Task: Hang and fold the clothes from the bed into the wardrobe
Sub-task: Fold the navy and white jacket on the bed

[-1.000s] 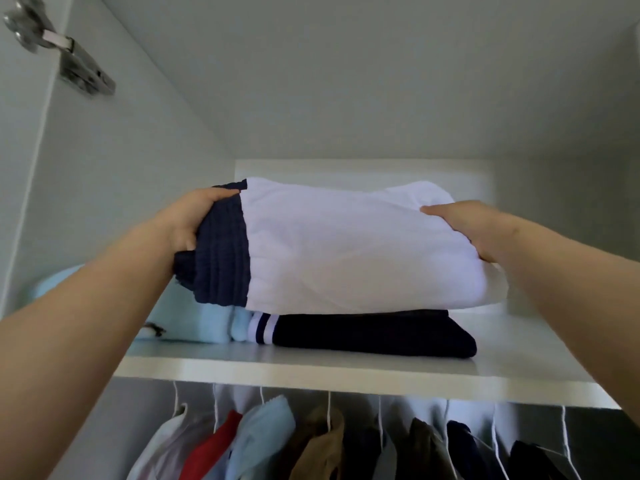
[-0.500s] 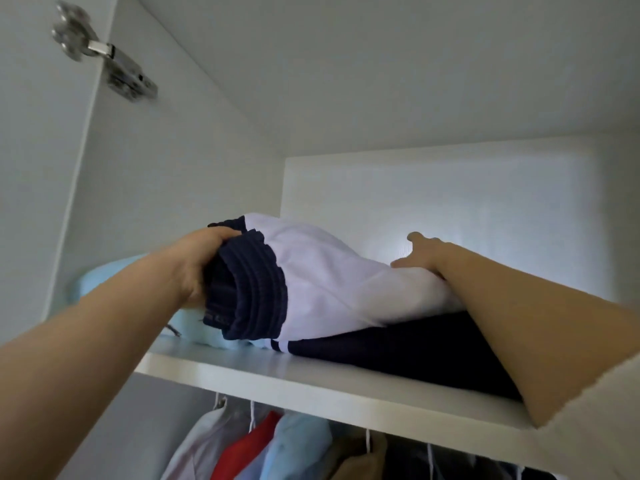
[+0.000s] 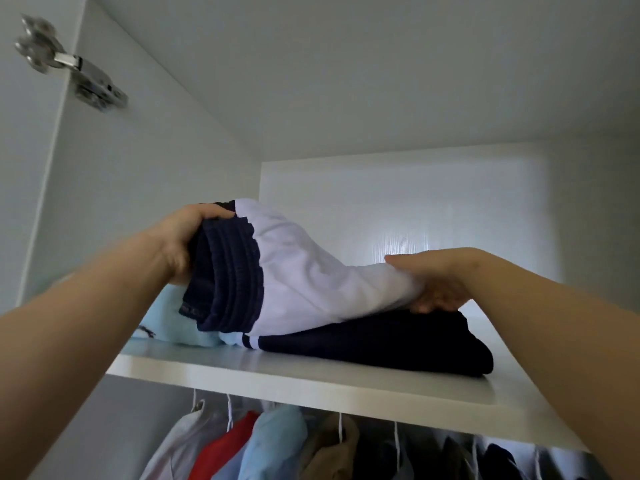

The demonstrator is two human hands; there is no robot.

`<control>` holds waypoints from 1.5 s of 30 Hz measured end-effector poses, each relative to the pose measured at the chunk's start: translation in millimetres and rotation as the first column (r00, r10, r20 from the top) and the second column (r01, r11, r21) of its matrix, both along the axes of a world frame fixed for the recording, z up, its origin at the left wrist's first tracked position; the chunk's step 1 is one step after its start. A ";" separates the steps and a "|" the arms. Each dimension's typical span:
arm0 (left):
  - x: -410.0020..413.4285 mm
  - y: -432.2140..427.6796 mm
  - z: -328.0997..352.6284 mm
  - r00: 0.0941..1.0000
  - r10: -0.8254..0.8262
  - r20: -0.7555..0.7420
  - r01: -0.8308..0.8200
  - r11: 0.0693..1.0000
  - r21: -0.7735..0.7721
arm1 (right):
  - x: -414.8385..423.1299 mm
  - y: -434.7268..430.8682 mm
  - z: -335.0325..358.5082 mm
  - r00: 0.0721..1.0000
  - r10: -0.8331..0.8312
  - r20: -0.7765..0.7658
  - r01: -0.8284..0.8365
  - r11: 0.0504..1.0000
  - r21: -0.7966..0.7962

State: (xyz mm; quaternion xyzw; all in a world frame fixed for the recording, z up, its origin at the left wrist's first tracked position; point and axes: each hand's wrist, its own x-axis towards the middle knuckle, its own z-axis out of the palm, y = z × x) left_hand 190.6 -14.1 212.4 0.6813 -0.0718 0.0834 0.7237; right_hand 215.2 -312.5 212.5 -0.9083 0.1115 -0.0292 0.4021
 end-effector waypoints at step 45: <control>71.5 -81.3 -9.3 0.971 -0.208 -0.116 0.238 0.844 0.481 | 7.2 -20.6 -1.8 0.964 0.185 0.194 -0.205 0.974 0.093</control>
